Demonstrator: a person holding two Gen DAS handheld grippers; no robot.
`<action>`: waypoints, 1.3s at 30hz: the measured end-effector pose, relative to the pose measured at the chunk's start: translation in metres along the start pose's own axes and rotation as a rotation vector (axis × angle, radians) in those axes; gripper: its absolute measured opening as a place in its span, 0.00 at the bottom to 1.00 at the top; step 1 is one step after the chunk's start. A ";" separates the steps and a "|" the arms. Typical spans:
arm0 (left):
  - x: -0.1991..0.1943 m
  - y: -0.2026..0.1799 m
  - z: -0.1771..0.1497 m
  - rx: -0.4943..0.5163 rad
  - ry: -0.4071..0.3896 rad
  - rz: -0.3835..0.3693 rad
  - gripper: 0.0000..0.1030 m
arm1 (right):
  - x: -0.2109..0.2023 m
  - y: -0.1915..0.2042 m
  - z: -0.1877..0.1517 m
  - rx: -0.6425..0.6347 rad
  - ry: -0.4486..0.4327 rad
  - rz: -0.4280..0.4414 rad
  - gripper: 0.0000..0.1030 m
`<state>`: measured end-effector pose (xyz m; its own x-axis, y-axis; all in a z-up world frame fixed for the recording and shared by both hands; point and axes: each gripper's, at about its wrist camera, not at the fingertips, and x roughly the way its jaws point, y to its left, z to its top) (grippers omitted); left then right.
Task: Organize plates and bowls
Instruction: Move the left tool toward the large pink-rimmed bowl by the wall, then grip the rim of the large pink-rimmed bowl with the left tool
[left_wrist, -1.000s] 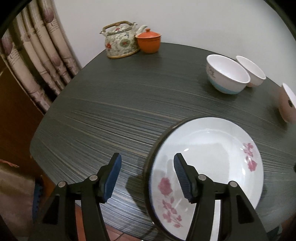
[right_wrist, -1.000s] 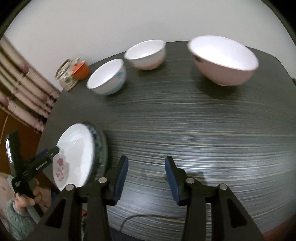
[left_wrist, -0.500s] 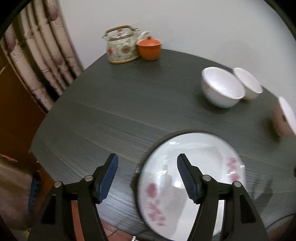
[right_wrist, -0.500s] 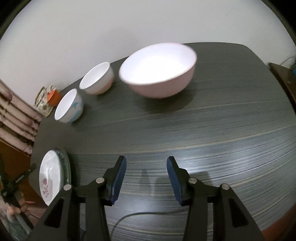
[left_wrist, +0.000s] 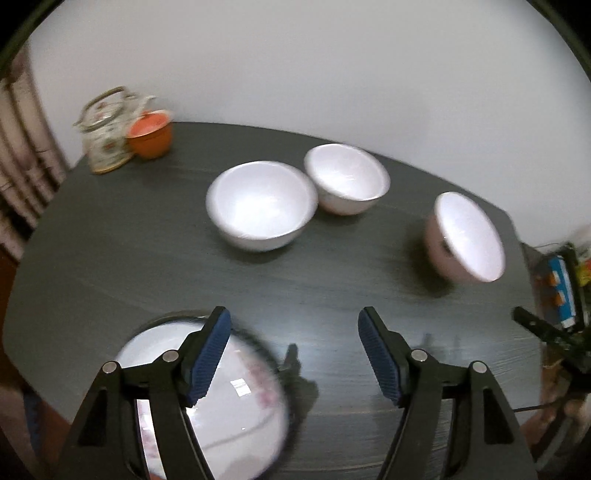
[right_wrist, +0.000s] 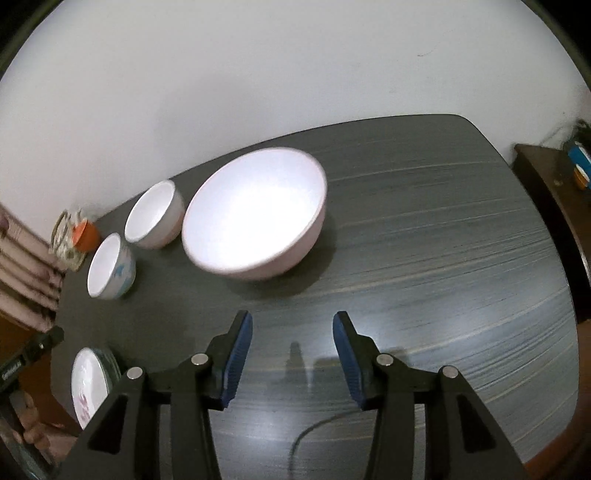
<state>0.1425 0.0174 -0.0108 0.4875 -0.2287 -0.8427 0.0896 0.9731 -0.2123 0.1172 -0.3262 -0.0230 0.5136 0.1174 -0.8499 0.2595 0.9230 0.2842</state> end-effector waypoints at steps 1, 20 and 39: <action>0.002 -0.009 0.005 -0.003 0.003 -0.020 0.66 | 0.000 -0.005 0.008 0.023 0.001 0.017 0.45; 0.099 -0.130 0.072 -0.021 0.128 -0.173 0.65 | 0.065 -0.021 0.070 0.123 0.036 0.028 0.45; 0.165 -0.146 0.067 -0.029 0.225 -0.146 0.30 | 0.100 -0.024 0.083 0.139 0.077 0.034 0.19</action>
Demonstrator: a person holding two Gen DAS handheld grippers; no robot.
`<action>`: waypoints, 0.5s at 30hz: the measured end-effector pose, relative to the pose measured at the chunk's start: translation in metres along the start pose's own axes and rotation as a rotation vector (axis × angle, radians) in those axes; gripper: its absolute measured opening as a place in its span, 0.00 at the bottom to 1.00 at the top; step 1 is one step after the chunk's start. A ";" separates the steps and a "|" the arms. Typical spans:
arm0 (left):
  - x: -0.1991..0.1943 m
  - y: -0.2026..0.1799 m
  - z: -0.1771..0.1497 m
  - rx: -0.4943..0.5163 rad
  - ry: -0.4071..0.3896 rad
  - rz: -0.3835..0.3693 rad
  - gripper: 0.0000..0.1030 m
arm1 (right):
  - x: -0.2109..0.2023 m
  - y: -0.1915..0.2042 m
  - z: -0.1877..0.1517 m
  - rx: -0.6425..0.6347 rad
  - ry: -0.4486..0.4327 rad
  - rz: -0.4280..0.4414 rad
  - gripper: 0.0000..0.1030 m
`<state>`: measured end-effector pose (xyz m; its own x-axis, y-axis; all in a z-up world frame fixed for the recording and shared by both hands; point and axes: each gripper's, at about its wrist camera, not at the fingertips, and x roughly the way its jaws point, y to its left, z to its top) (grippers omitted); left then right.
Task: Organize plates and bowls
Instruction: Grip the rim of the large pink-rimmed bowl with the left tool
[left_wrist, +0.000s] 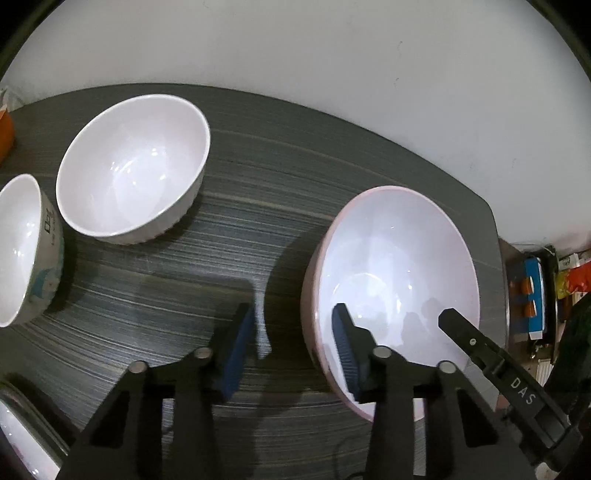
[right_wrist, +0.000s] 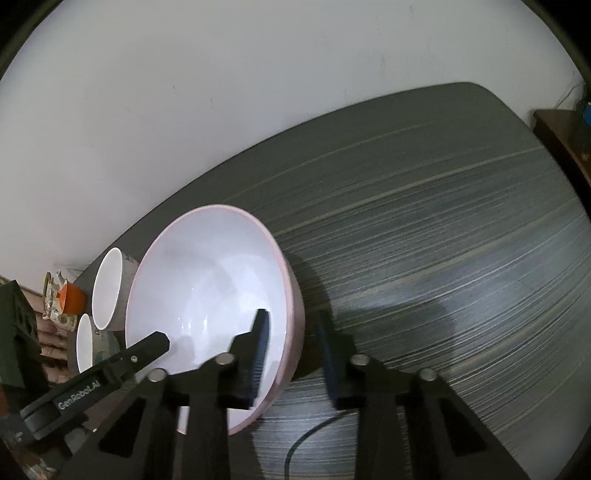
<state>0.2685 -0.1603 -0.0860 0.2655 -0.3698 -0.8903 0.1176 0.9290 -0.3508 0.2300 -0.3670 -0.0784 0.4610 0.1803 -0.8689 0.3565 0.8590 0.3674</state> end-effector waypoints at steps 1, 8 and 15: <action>0.000 0.001 -0.001 -0.005 -0.003 -0.014 0.25 | 0.001 -0.001 -0.001 0.011 0.002 0.002 0.17; -0.011 -0.010 -0.013 0.055 -0.032 -0.022 0.11 | -0.006 -0.003 -0.006 0.019 -0.001 -0.015 0.16; -0.028 -0.001 -0.026 0.049 -0.027 -0.039 0.11 | -0.023 0.002 -0.021 0.021 0.008 -0.005 0.16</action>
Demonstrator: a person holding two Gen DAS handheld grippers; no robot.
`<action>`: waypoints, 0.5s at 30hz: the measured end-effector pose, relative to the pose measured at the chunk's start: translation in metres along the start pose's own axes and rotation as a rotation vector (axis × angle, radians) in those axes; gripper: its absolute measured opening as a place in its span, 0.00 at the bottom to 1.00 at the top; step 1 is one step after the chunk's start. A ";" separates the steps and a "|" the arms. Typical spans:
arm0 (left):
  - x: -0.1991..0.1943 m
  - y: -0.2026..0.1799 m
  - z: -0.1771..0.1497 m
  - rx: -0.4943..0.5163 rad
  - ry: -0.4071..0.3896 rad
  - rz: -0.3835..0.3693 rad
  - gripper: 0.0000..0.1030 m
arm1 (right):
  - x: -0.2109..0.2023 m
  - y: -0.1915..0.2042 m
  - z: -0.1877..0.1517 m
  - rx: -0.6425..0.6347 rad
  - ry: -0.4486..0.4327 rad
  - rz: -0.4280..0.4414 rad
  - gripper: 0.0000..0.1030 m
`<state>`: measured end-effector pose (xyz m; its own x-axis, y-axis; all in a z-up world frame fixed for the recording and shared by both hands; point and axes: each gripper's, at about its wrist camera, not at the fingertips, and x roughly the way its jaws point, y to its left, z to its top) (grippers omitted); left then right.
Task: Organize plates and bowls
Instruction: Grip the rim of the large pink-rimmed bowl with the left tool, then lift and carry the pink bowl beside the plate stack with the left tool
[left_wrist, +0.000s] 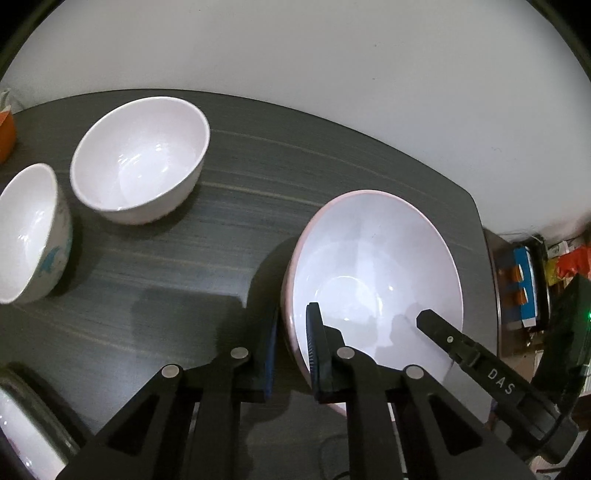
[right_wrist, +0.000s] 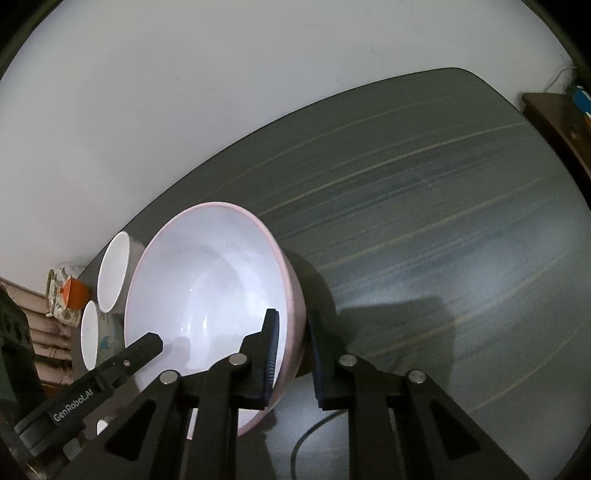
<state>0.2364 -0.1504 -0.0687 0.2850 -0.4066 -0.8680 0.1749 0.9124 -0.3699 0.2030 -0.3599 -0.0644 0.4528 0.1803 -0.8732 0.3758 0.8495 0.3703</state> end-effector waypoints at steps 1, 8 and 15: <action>-0.004 0.002 -0.002 0.001 -0.001 0.002 0.11 | -0.003 0.002 -0.004 -0.005 -0.001 0.001 0.16; -0.033 0.016 -0.036 0.010 -0.018 0.014 0.11 | -0.024 0.014 -0.033 -0.039 -0.026 0.008 0.16; -0.058 0.035 -0.069 0.007 -0.033 0.037 0.11 | -0.040 0.026 -0.060 -0.071 -0.029 0.013 0.16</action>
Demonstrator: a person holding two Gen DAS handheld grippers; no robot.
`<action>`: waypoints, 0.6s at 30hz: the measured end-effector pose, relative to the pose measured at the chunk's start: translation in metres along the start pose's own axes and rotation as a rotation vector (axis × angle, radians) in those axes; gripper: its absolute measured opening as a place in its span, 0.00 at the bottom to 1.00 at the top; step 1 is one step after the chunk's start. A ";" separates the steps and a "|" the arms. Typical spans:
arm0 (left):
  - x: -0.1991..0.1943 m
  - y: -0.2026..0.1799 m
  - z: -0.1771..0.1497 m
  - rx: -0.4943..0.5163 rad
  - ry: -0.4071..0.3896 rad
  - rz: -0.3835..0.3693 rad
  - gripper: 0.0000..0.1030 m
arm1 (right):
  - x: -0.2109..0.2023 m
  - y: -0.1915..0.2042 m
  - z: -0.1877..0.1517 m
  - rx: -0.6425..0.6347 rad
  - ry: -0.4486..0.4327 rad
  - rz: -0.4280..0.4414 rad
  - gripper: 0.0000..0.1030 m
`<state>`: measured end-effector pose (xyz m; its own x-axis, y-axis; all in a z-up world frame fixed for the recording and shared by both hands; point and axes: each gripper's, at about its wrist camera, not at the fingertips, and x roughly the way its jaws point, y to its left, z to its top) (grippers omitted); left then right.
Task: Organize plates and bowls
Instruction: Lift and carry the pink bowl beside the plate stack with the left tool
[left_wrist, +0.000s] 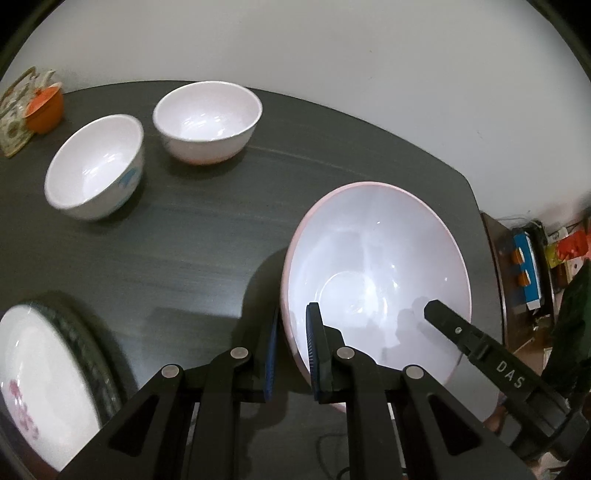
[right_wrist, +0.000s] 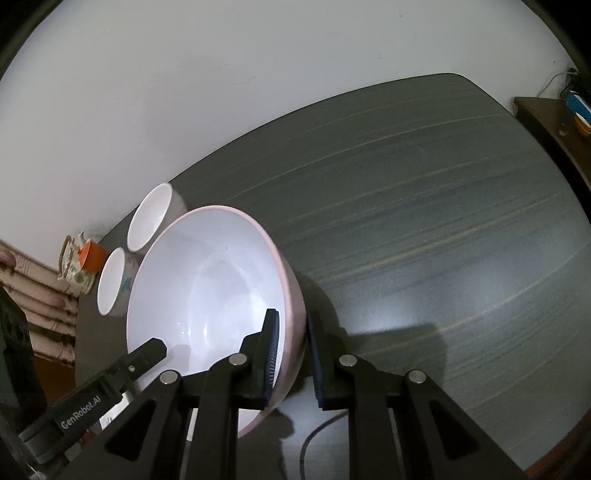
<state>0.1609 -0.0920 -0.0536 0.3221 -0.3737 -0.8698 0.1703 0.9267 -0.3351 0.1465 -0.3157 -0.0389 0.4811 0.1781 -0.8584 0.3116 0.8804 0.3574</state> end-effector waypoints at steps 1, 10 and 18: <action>-0.004 0.003 -0.003 -0.004 -0.003 -0.001 0.11 | -0.002 0.002 -0.003 -0.003 -0.001 0.003 0.16; -0.026 0.009 -0.030 -0.015 -0.007 0.024 0.11 | -0.023 0.004 -0.029 -0.027 0.016 0.032 0.16; -0.042 0.017 -0.049 -0.026 -0.003 0.038 0.11 | -0.032 0.006 -0.053 -0.054 0.041 0.032 0.16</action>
<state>0.1044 -0.0582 -0.0403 0.3304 -0.3387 -0.8810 0.1340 0.9408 -0.3114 0.0897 -0.2933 -0.0290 0.4559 0.2236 -0.8615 0.2516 0.8961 0.3657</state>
